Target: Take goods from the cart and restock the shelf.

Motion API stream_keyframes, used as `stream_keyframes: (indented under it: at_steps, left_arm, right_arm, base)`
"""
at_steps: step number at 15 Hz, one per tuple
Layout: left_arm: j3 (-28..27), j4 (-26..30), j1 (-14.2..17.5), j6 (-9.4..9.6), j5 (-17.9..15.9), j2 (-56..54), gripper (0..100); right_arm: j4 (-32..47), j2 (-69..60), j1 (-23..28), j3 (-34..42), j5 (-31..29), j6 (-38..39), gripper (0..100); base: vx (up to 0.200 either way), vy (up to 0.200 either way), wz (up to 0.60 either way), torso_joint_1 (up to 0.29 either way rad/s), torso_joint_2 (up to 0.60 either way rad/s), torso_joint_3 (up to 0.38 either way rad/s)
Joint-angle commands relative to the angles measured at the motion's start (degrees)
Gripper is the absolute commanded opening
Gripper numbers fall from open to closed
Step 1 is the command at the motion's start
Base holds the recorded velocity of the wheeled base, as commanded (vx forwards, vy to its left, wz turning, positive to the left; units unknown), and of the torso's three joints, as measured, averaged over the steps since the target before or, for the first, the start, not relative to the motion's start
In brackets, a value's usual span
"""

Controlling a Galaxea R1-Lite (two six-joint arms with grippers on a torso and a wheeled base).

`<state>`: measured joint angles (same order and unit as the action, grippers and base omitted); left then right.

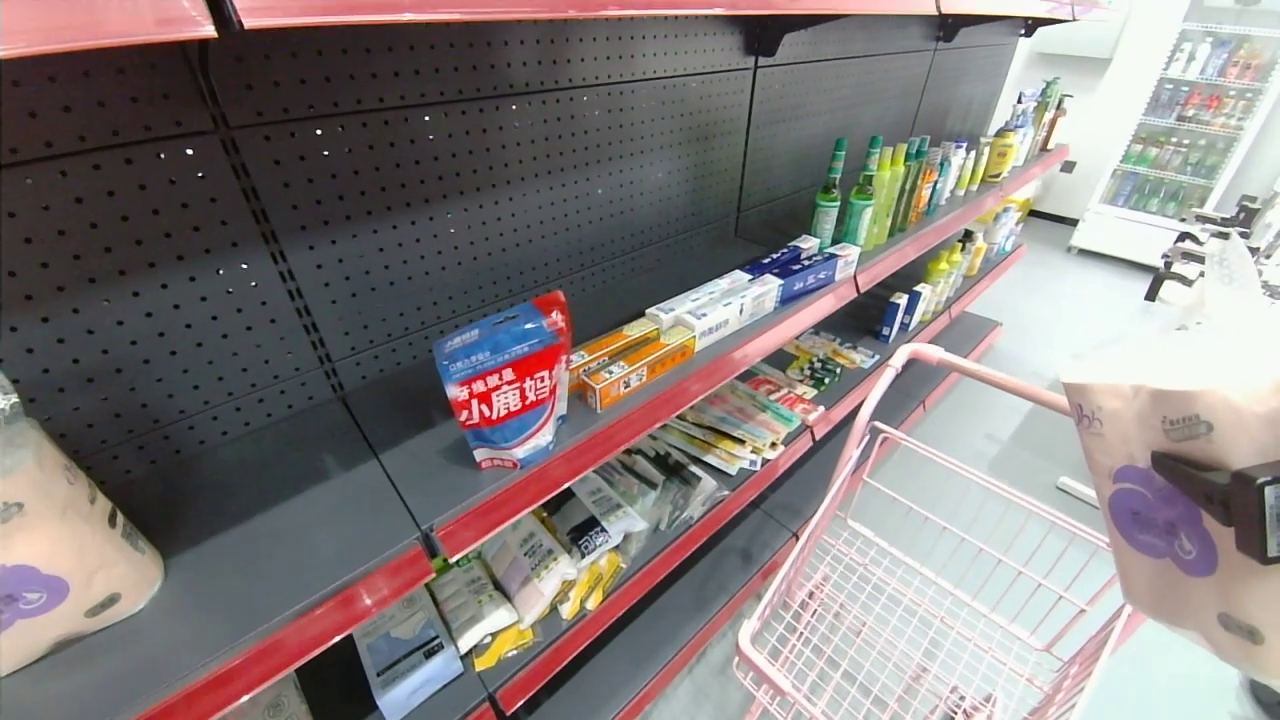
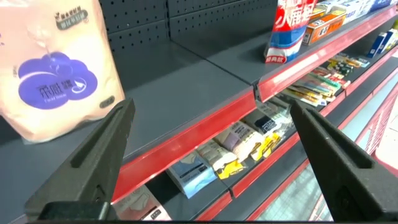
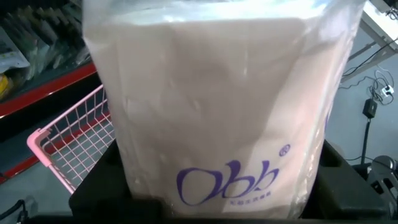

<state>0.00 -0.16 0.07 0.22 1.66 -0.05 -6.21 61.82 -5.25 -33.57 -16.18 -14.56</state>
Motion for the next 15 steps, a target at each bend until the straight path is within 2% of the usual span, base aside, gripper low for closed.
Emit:
stream_keyframes:
  at_steps: [1,9,15]
  left_arm:
    - [0.0,0.0,0.1,0.04,0.0,0.0,100]
    - [0.0,0.0,0.0,0.04,-0.1,0.0,100]
    - [0.0,0.0,0.0,0.04,0.0,0.0,100]
  right_arm:
    - [-0.1,0.8,0.0,0.0,0.0,0.0,0]
    - [-0.6,2.9,0.2,-0.1,-0.3,-0.1,0]
    - [-0.5,1.6,0.2,1.4,-0.3,-0.3,0]
  base:
    - [0.000,0.000,0.00,0.119,-0.25,-0.129]
    - [0.000,0.000,0.00,0.083,-0.17,-0.091]
    - [0.000,0.000,0.60,0.007,0.00,-0.001]
